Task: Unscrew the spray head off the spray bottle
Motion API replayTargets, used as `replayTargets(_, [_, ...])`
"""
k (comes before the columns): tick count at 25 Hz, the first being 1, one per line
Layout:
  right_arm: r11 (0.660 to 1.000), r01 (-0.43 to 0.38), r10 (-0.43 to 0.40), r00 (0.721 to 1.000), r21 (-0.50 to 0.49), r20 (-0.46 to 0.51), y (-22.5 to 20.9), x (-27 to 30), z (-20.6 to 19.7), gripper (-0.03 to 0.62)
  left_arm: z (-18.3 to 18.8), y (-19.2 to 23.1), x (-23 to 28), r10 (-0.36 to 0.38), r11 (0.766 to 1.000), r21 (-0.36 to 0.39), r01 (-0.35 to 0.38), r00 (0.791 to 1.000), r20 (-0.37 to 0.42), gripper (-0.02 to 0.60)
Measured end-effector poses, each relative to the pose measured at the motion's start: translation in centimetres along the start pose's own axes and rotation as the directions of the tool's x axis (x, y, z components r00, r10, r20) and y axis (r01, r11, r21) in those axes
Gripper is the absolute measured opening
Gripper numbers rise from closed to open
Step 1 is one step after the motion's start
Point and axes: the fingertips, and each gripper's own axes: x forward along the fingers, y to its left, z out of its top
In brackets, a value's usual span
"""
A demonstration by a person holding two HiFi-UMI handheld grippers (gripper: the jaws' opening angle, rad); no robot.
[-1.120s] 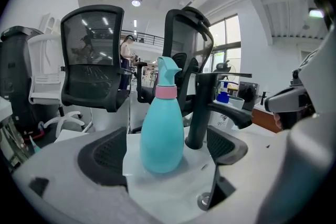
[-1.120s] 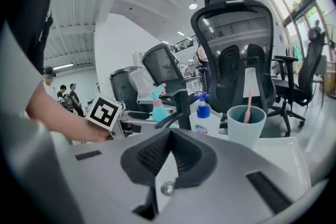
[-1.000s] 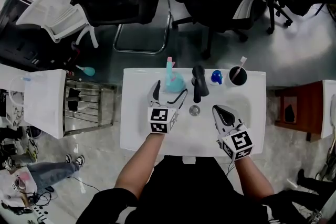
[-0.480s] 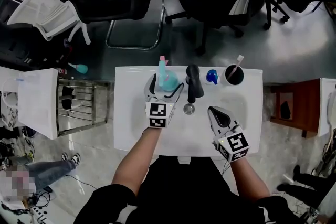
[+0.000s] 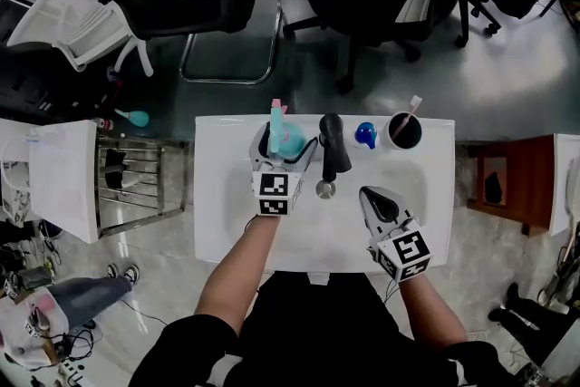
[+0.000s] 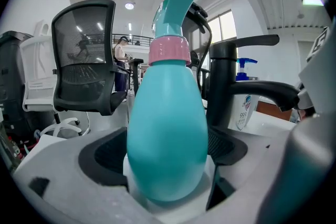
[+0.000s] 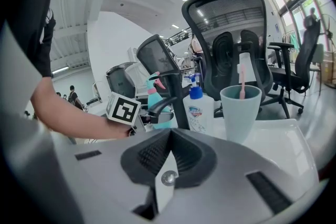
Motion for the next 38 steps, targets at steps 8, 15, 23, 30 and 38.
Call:
replayTargets(8, [1.000, -0.002, 0.002, 1.000, 0.003, -0.014, -0.1, 0.0, -0.5, 0.005, 1.0, 0.6, 0.5, 0.026, 1.000, 0.004, -0.027, 0.997, 0.079, 0.472])
replayTargets(15, [1.000, 0.000, 0.000, 0.999, 0.005, -0.036, -0.1, -0.3, -1.2, 0.005, 2.1, 0.3, 0.3, 0.047, 0.998, 0.025, -0.051, 0.987, 0.155, 0.471])
replayTargets(23, [1.000, -0.003, 0.004, 0.999, 0.009, -0.041, 0.1, -0.4, -1.7, 0.005, 2.1, 0.4, -0.1, 0.087, 0.995, 0.036, -0.095, 0.980, 0.177, 0.431])
replayTargets(30, [1.000, -0.002, 0.002, 0.999, 0.009, -0.041, 0.0, -0.8, -1.9, 0.005, 2.6, 0.3, -0.6, 0.088, 0.993, 0.057, -0.099, 0.981, 0.174, 0.423])
replayTargets(38, [1.000, -0.006, 0.006, 1.000, -0.009, -0.013, 0.4, -1.0, -1.3, 0.005, 4.9, 0.0, -2.4, 0.072, 0.990, 0.104, -0.095, 0.976, 0.206, 0.419])
